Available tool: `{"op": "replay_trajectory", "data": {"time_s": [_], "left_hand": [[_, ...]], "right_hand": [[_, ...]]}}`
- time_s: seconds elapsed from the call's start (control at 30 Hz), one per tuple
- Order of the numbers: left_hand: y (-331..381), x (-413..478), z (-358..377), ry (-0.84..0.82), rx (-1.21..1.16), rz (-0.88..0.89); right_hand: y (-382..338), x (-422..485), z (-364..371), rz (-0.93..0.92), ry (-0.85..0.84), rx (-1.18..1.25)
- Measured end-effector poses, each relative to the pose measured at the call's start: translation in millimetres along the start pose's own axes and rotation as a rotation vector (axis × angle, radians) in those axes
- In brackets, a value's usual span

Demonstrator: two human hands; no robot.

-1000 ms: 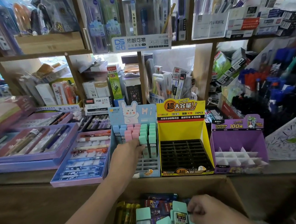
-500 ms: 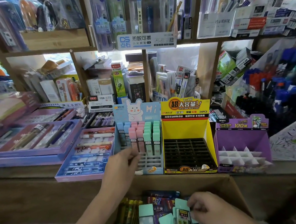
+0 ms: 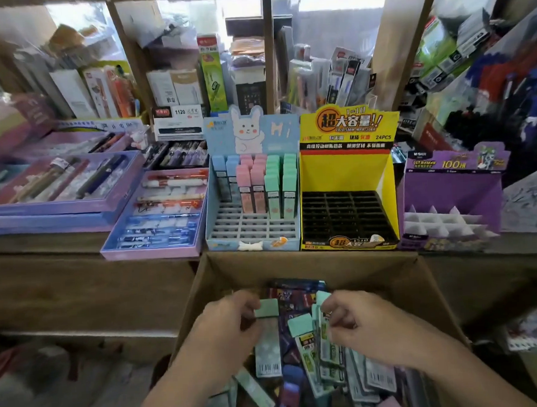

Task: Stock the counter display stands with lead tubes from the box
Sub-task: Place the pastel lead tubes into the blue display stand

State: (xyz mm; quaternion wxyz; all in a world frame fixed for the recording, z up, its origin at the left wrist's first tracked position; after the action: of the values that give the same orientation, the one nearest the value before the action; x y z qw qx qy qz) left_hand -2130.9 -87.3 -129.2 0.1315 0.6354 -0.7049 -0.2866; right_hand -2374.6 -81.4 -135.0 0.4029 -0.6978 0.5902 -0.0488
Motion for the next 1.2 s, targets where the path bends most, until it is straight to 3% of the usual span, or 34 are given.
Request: {"op": "replay_trajectory", "data": {"time_s": [0.13,0.27,0.4,0.6,0.93,1.2], "left_hand": [[-11,-5,15,-0.223,0.109,-0.109],[-8,-11,21,-0.368,0.148,-0.04],[-4,-15,18,-0.348,0.177,0.014],[-10,-21,26,-0.417,0.511,0.071],[-22,-27,31,-0.364,0.52,0.154],[-18,-29,28,-0.375,0.443,0.17]], "right_hand": [[5,-1,13,0.046,0.019,-0.064],[10,-3,23,0.017,-0.047,-0.061],[0,-6,37,-0.072,-0.085,-0.026],[-17,-11,70,-0.153,-0.187,-0.067],[-26,-23,100,-0.194,-0.306,-0.193],[-17,-25,77,-0.139,-0.38,-0.195]]}}
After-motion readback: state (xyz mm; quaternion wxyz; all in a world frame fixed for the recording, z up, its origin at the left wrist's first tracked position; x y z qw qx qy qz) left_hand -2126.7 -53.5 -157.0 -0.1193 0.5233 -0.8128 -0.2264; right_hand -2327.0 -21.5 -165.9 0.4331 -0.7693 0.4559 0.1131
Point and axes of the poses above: each hand's wrist, its own x-axis towards the middle knuckle, its own z-axis out of the palm, y = z × x, the point moved 4 cm from there along x, towards the middle knuckle, and after that the axes turned 2 degrees about -z, right-handed, at the moved point
